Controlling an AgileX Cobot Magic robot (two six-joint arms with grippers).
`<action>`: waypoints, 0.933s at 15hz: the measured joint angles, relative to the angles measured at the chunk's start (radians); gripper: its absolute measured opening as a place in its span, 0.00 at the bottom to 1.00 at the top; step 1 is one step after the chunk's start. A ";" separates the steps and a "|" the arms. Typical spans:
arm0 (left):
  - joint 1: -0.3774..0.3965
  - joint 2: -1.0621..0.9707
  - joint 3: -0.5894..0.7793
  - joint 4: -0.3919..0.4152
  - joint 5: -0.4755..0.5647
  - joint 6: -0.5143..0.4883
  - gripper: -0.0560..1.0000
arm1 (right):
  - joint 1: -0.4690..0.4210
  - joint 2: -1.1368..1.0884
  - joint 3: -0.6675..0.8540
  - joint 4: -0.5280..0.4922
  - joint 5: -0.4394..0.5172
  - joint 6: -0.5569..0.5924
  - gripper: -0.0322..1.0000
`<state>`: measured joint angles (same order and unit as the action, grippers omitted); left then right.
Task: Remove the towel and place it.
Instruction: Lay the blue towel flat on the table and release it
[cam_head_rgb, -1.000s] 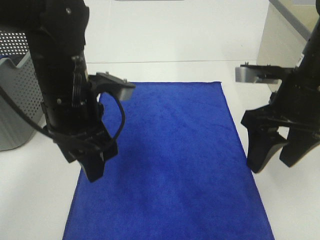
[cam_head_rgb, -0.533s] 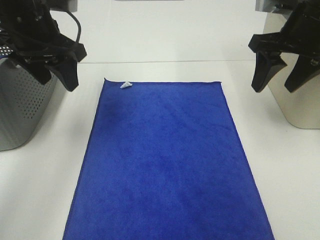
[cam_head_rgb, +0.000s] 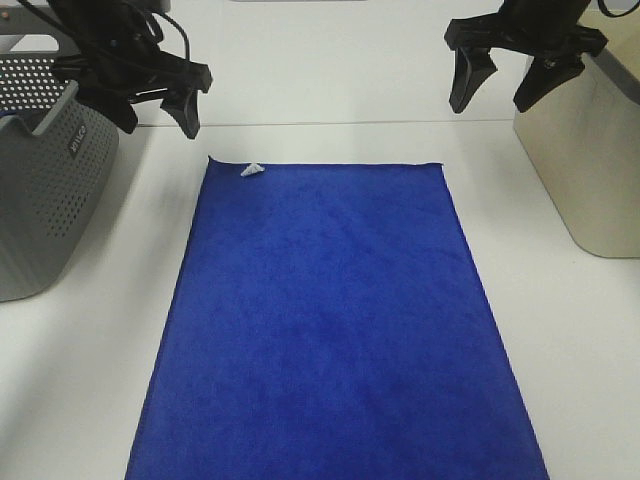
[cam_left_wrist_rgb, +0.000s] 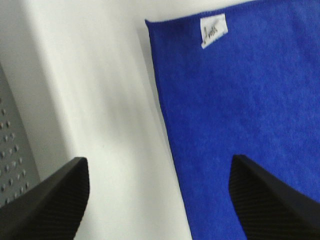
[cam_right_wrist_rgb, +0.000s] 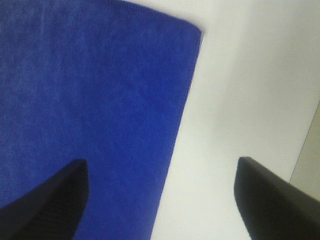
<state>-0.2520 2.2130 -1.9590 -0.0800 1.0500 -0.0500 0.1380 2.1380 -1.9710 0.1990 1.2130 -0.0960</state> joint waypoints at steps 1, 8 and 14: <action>0.000 0.057 -0.075 0.000 0.016 -0.002 0.75 | 0.000 0.039 -0.047 -0.007 0.000 0.000 0.79; 0.000 0.361 -0.482 -0.050 0.149 -0.003 0.76 | 0.000 0.243 -0.217 -0.020 0.000 -0.005 0.79; 0.001 0.427 -0.482 -0.024 0.155 0.018 0.76 | 0.000 0.329 -0.217 -0.011 -0.010 -0.005 0.79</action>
<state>-0.2510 2.6400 -2.4410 -0.1040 1.2050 -0.0320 0.1380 2.4670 -2.1880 0.1880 1.2030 -0.1010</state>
